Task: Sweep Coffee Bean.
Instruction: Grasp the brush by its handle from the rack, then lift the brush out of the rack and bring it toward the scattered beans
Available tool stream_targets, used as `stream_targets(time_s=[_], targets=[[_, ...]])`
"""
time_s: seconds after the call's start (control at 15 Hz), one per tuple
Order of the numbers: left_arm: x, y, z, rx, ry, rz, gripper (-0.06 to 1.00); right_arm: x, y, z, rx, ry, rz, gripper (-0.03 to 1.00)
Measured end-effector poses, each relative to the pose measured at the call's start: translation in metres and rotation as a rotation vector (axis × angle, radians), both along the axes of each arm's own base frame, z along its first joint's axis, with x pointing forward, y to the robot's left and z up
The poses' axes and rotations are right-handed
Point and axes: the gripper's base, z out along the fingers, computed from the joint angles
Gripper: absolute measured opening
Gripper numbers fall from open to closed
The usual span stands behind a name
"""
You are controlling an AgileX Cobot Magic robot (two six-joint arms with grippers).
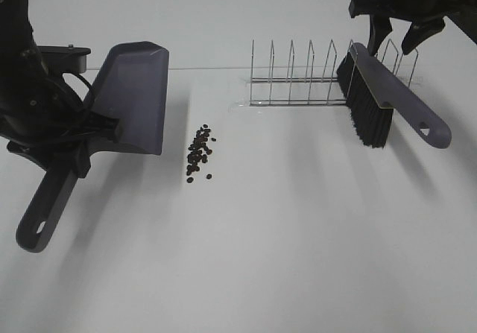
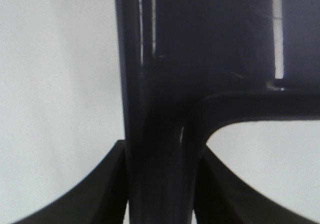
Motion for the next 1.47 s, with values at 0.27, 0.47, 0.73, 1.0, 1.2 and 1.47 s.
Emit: stream_targets(time_s=[0.27, 0.47, 0.73, 1.0, 1.2, 1.47], targets=[[0.000, 0.000, 0.000, 0.000, 0.000, 0.000, 0.35, 0.006, 0.004, -0.036, 0.036, 0.080, -0.006, 0.56], [0.000, 0.000, 0.000, 0.000, 0.000, 0.000, 0.35, 0.008, 0.006, -0.053, 0.044, 0.125, -0.009, 0.53], [0.000, 0.000, 0.000, 0.000, 0.000, 0.000, 0.35, 0.008, 0.003, -0.057, 0.009, 0.131, -0.004, 0.38], [0.000, 0.000, 0.000, 0.000, 0.000, 0.000, 0.35, 0.007, 0.002, -0.053, 0.002, 0.131, -0.003, 0.38], [0.000, 0.000, 0.000, 0.000, 0.000, 0.000, 0.35, -0.001, 0.001, -0.008, 0.010, 0.049, -0.003, 0.38], [0.000, 0.000, 0.000, 0.000, 0.000, 0.000, 0.35, -0.020, -0.001, 0.047, 0.017, -0.022, -0.005, 0.38]])
